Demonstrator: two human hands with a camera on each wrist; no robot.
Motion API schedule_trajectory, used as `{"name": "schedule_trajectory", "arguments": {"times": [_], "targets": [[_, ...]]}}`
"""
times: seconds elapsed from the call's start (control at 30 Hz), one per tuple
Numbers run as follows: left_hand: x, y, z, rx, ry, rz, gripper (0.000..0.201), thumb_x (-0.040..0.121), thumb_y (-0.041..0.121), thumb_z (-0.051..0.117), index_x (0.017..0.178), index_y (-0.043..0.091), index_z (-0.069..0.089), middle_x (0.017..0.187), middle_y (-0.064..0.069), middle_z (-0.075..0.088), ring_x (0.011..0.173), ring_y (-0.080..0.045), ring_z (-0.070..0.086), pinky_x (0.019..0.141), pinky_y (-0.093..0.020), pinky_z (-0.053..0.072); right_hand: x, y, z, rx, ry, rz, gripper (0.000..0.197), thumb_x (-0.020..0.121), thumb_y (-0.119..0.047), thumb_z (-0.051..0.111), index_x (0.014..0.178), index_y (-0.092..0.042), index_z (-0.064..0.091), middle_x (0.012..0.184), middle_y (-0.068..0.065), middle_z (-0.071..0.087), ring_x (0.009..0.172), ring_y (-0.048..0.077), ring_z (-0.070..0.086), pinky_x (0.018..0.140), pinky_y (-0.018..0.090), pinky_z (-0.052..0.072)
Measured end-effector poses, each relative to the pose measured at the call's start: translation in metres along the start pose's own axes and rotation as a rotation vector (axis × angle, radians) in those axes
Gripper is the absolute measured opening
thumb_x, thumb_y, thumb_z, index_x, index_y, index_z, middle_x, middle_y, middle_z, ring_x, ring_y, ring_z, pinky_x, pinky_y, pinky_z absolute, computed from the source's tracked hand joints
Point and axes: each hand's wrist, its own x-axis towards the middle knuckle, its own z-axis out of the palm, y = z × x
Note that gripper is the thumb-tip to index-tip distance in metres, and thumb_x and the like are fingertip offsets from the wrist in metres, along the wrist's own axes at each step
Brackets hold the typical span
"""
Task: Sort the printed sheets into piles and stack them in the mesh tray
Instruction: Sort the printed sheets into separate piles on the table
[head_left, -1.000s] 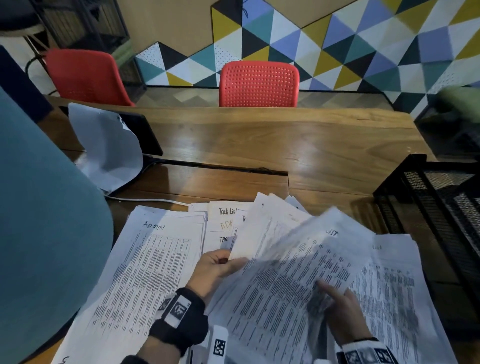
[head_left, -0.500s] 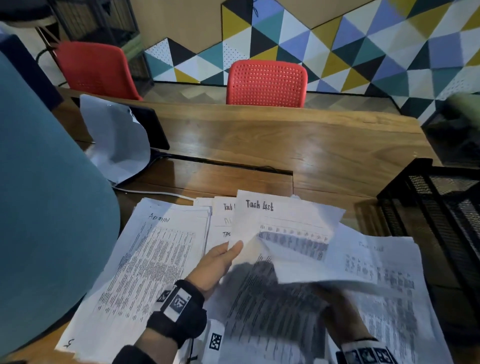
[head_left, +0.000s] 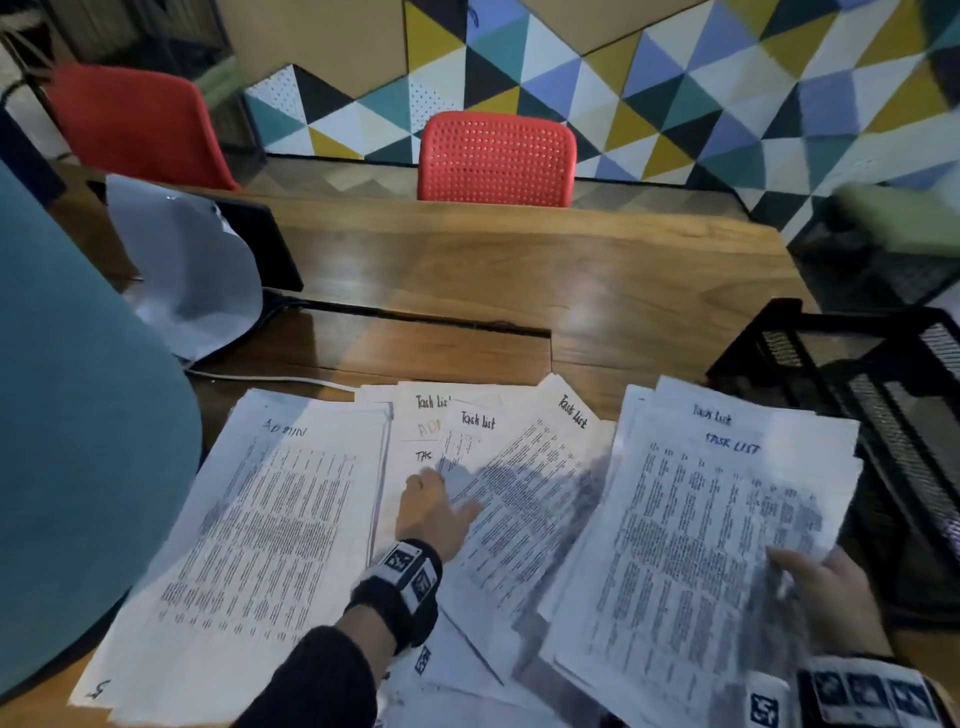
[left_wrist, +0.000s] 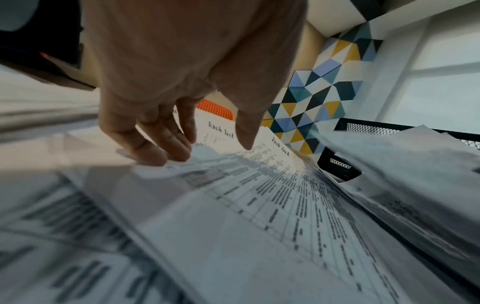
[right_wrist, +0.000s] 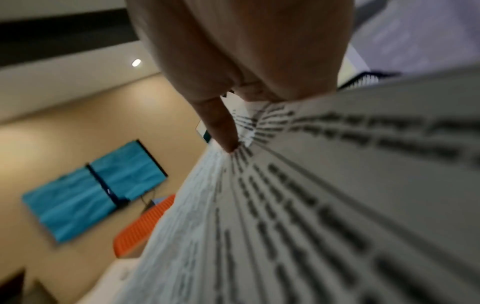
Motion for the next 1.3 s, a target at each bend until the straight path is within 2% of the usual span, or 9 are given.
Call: {"name": "schedule_trajectory", "arguments": {"times": [0.1,0.3,0.47,0.6,0.7,0.8,0.97,1.1,1.3], "targets": [[0.006,0.009,0.013,-0.001,-0.066,-0.008,0.074,0.085,0.043,0.071,0.139,0.004,0.039,0.135,-0.011,0.049,0.121,-0.026,0.052,0.102,-0.037,0.047,0.013,0.011,-0.007,-0.331,0.111,-0.037,0.017,0.084,-0.006,0.060,0.084,0.005,0.047,0.083,0.022,0.053,0.076,0.034,0.050,0.070,0.040,0.039],[0.008,0.016,0.021,0.262,0.087,0.022,0.079,0.078,0.053,0.074,0.136,0.010,0.040,0.133,-0.007,0.048,0.121,-0.023,0.047,0.101,-0.040,0.047,0.007,0.018,0.015,-0.610,0.248,-0.127,0.031,0.084,-0.006,0.055,0.110,0.005,0.043,0.099,0.034,0.058,0.096,0.049,0.058,0.082,0.049,0.047],[0.017,0.016,0.015,0.390,0.038,0.071,0.101,0.068,0.056,0.080,0.143,0.009,0.031,0.137,-0.008,0.040,0.126,-0.025,0.041,0.104,-0.043,0.043,-0.018,0.013,0.040,-0.664,0.345,-0.583,0.056,0.074,-0.010,0.064,0.126,-0.001,0.045,0.120,0.027,0.046,0.106,0.043,0.049,0.089,0.051,0.045],[0.024,0.024,0.007,0.564,-0.092,0.054,0.103,0.061,0.064,0.079,0.138,0.011,0.036,0.135,-0.008,0.041,0.127,-0.027,0.040,0.106,-0.046,0.038,-0.049,0.009,0.078,-0.562,0.003,-0.675,0.021,0.085,-0.009,0.064,0.105,-0.007,0.061,0.096,0.009,0.064,0.082,0.021,0.060,0.071,0.031,0.048],[0.023,0.022,0.002,0.310,-0.141,0.060,0.060,0.069,0.040,0.082,0.114,0.017,0.051,0.123,-0.004,0.048,0.111,-0.021,0.049,0.097,-0.038,0.045,-0.054,0.020,0.106,-0.570,-0.216,-0.509,0.005,0.090,-0.020,0.062,0.089,-0.017,0.064,0.083,-0.001,0.069,0.072,0.011,0.061,0.065,0.025,0.049],[0.017,0.013,-0.001,-0.116,-0.117,0.022,0.034,0.084,0.011,0.071,0.106,0.015,0.046,0.108,-0.004,0.053,0.091,-0.019,0.054,0.081,-0.034,0.051,-0.056,0.034,0.125,-0.520,-0.238,-0.332,0.013,0.087,-0.030,0.063,0.083,-0.018,0.065,0.075,-0.004,0.068,0.069,0.015,0.066,0.067,0.036,0.058],[0.002,0.002,-0.017,-0.444,-0.237,0.011,0.013,0.089,0.012,0.069,0.102,0.010,0.069,0.101,-0.006,0.071,0.098,-0.023,0.067,0.094,-0.043,0.055,-0.052,0.047,0.129,-0.474,-0.231,-0.243,0.038,0.081,-0.056,0.061,0.077,-0.018,0.066,0.068,-0.003,0.069,0.063,0.017,0.068,0.067,0.041,0.060],[-0.019,-0.003,-0.044,-0.877,-0.106,-0.015,0.008,0.087,0.006,0.072,0.087,-0.002,0.070,0.088,-0.006,0.071,0.083,-0.016,0.065,0.082,-0.028,0.051,-0.056,0.041,0.133,-0.375,-0.245,-0.248,0.066,0.075,-0.078,0.052,0.072,-0.014,0.065,0.065,-0.002,0.070,0.065,0.018,0.067,0.066,0.034,0.054],[-0.036,-0.025,-0.042,-0.975,-0.061,-0.213,0.024,0.080,-0.003,0.075,0.070,0.010,0.057,0.068,0.001,0.070,0.072,-0.017,0.067,0.064,-0.022,0.054,-0.076,0.020,0.157,-0.074,-0.408,-0.258,0.034,0.085,-0.043,0.067,0.087,-0.009,0.065,0.074,0.005,0.064,0.068,0.021,0.060,0.063,0.028,0.045]]}}
